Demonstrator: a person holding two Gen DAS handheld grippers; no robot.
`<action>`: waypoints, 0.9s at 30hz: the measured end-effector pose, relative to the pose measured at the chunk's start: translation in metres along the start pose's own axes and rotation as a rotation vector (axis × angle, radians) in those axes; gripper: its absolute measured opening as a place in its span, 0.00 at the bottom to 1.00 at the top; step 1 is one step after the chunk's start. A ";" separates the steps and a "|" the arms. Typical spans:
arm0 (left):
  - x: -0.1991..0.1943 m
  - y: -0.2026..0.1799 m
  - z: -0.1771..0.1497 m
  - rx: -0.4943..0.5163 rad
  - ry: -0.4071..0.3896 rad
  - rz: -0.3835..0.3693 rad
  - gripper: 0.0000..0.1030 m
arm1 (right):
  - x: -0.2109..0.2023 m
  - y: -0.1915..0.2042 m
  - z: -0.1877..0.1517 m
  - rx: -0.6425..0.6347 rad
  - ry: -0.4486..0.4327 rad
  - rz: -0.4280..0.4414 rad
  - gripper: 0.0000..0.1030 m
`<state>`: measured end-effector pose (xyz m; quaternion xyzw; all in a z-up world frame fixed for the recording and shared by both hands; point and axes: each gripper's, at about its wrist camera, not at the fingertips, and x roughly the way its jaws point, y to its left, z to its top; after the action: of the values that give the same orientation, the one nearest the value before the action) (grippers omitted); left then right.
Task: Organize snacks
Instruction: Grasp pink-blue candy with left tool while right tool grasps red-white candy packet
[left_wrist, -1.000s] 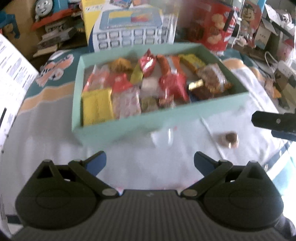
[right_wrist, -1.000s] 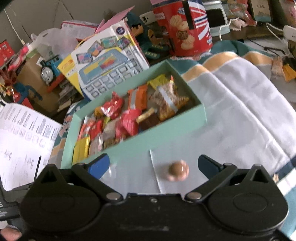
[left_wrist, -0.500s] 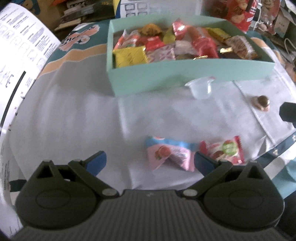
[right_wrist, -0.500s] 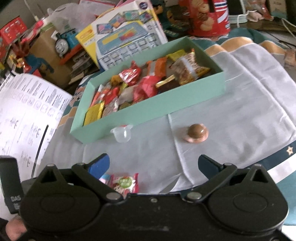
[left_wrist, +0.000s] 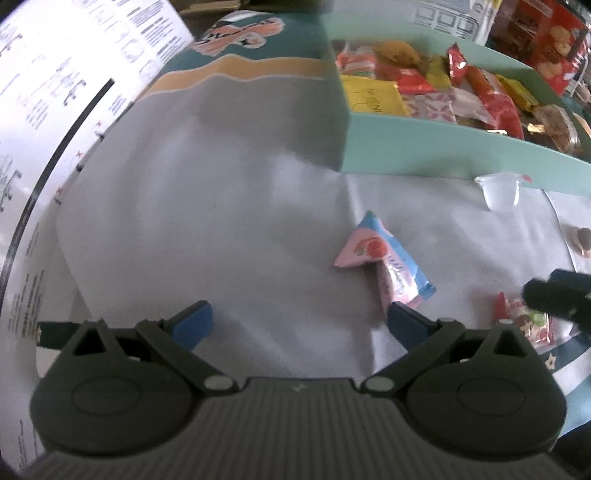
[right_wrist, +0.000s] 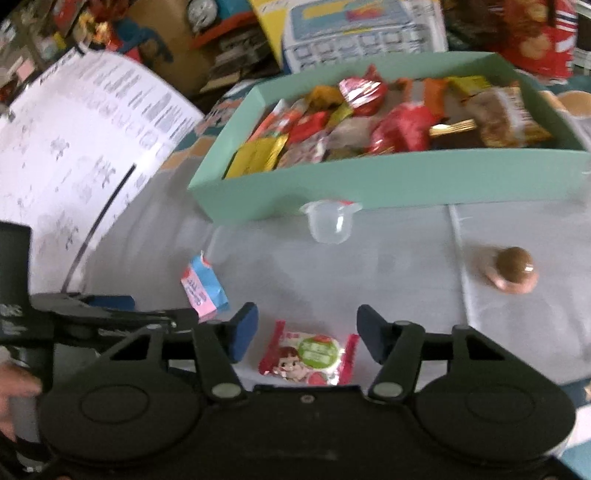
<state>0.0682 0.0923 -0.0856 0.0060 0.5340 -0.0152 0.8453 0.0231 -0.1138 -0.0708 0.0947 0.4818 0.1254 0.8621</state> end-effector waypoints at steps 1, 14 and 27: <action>-0.001 0.003 -0.001 -0.010 0.001 -0.001 1.00 | 0.006 0.002 -0.001 -0.012 0.020 0.005 0.59; -0.005 0.005 0.005 -0.046 -0.015 -0.049 1.00 | 0.009 0.034 -0.024 -0.199 0.058 -0.100 0.30; 0.001 -0.021 0.014 -0.018 0.019 -0.070 1.00 | 0.000 -0.015 -0.023 -0.012 0.000 -0.145 0.27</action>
<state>0.0804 0.0705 -0.0809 -0.0201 0.5419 -0.0400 0.8392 0.0052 -0.1273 -0.0866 0.0542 0.4865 0.0656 0.8695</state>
